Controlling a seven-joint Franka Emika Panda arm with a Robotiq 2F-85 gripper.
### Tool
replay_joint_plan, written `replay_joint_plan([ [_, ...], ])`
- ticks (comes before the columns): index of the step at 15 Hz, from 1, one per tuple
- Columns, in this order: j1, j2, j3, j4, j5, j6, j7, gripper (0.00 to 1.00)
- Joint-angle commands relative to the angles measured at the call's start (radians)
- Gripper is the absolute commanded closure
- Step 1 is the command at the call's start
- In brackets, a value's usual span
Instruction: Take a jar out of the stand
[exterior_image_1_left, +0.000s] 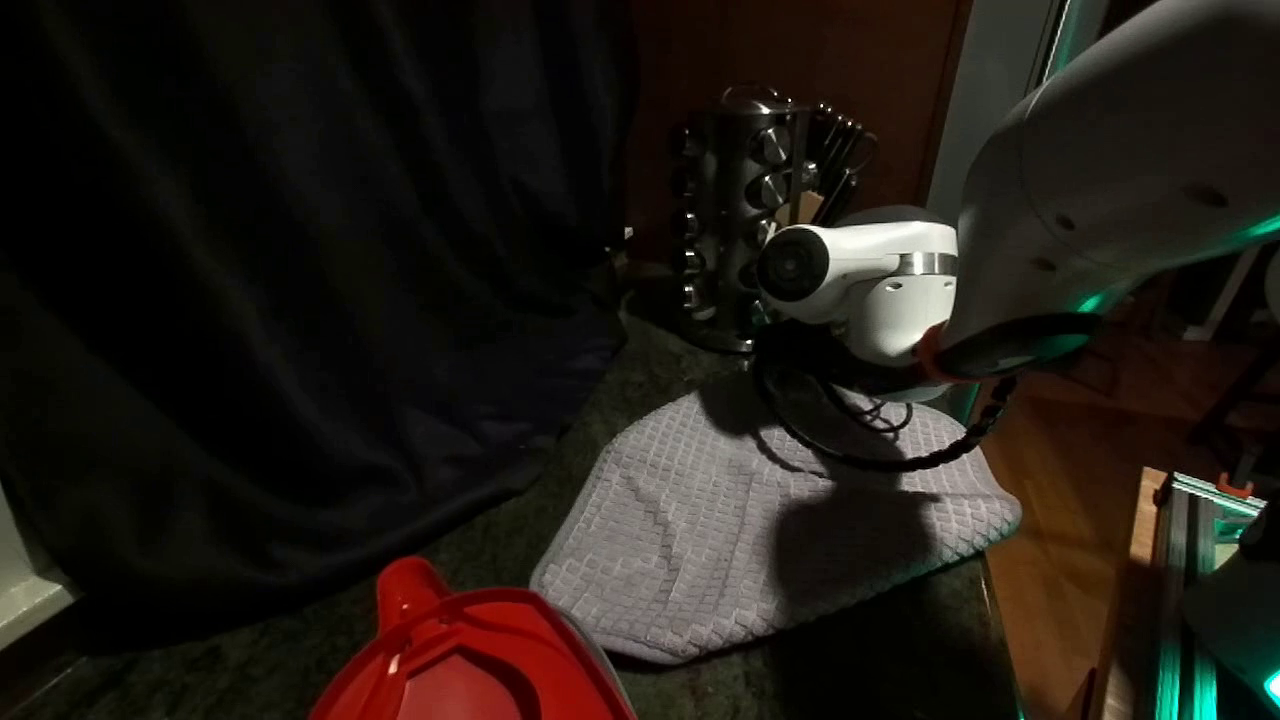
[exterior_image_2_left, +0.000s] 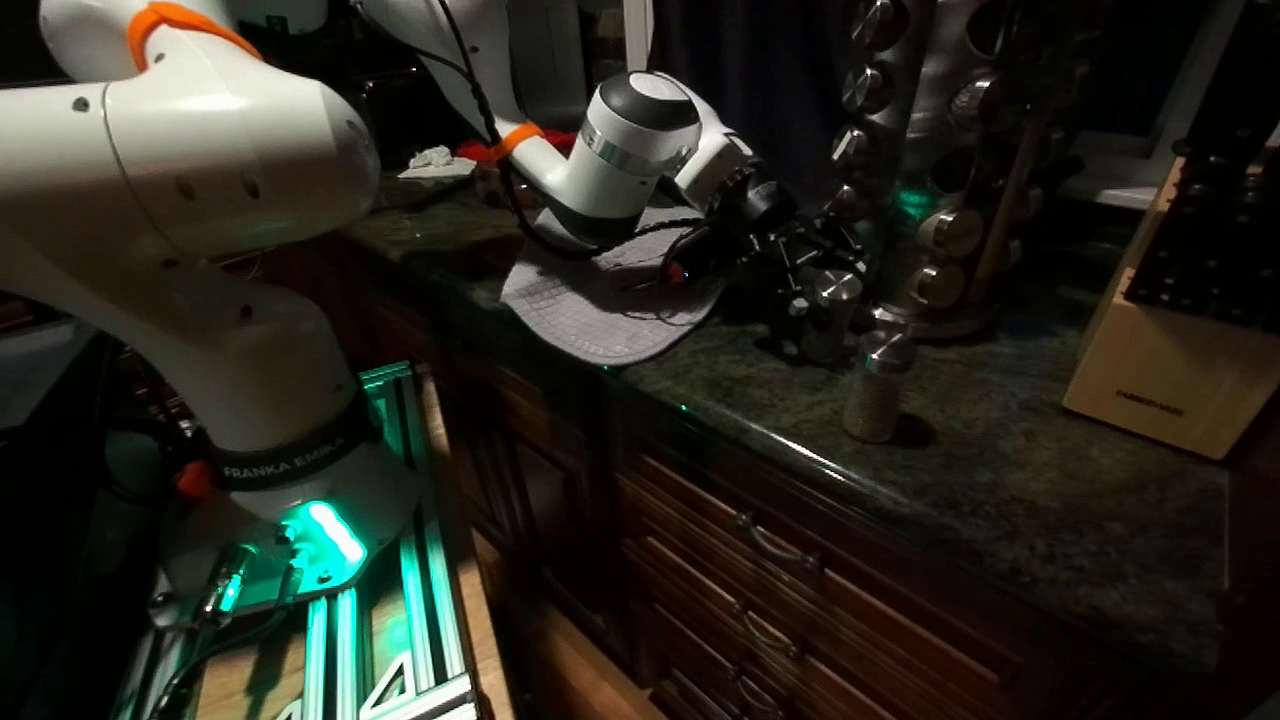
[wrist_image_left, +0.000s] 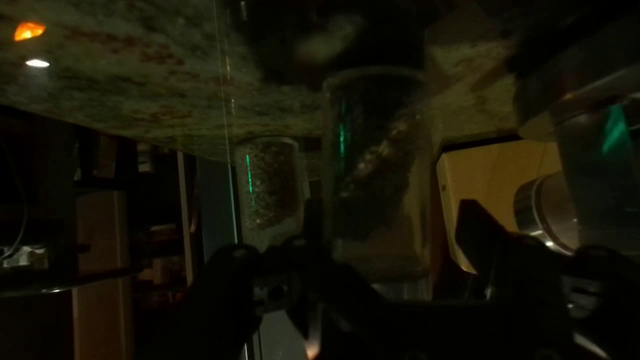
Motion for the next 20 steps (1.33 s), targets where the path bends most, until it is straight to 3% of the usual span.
replay_joint_plan([
  [1, -0.001, -0.061, 0.019, 0.013, 0.071, -0.004, -0.05, 0.01],
  [9, 0.058, -0.005, -0.057, -0.002, 0.156, -0.082, -0.181, 0.0],
  [16, 0.163, 0.086, -0.221, -0.013, 0.16, -0.33, -0.367, 0.0],
  [20, 0.235, 0.175, -0.359, -0.018, 0.124, -0.432, -0.558, 0.0],
])
